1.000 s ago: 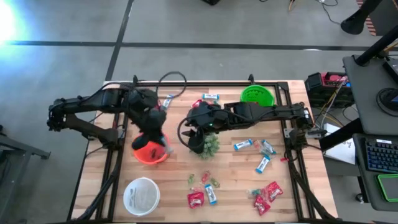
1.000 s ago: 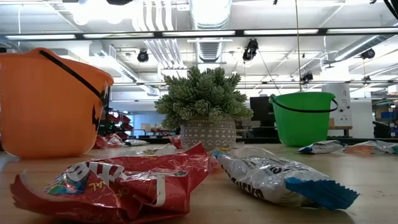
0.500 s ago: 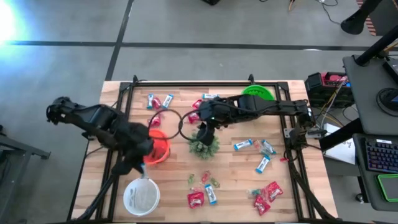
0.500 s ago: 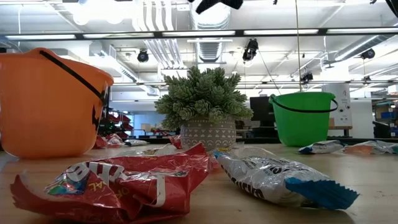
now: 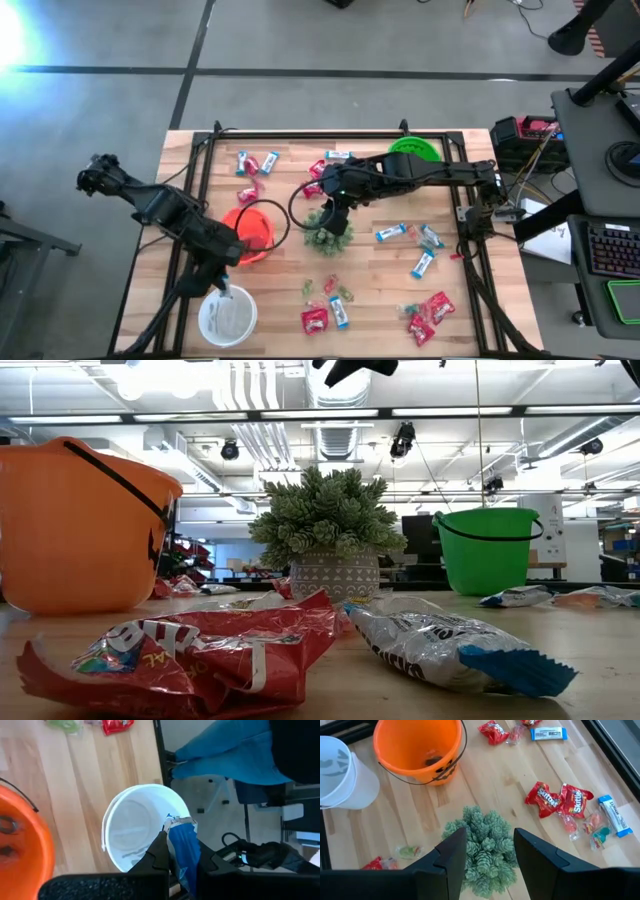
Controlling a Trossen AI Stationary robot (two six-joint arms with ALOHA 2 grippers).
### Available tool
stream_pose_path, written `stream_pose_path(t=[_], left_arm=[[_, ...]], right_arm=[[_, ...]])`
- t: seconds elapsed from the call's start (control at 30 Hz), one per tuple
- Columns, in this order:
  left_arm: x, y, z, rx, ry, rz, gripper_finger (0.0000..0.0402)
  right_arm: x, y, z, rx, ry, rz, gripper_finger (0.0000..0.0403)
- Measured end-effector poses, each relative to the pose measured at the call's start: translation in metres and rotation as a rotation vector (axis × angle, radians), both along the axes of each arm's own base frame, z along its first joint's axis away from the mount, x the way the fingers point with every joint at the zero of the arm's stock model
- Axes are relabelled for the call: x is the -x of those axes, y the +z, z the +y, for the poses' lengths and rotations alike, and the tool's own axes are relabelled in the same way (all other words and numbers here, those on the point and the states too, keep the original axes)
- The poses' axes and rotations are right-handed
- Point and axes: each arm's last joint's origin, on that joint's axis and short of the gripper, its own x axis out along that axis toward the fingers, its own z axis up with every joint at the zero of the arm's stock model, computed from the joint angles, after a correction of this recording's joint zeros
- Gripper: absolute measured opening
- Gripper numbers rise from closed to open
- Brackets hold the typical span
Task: Sort candy
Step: Put the white chocolate into the white bucket
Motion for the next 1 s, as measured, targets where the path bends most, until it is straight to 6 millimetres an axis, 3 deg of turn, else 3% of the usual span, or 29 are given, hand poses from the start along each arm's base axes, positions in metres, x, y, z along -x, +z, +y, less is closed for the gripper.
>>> stream_pose_path(t=[0.33,0.57,1.0], left_arm=[[0.006,-0.04,-0.015,0.003,-0.019,0.099,0.0],[0.008,-0.053,-0.025,0.035,-0.035,0.116,0.0008],[0.006,-0.041,-0.027,0.068,0.012,0.11,0.013]], right_arm=[[0.0,0.0,0.0,0.003,0.004,0.004,0.0153],[0.0,0.0,0.0,0.006,0.007,0.004,0.0153],[0.003,-0.001,0.0,-0.01,-0.001,0.027,0.0153]])
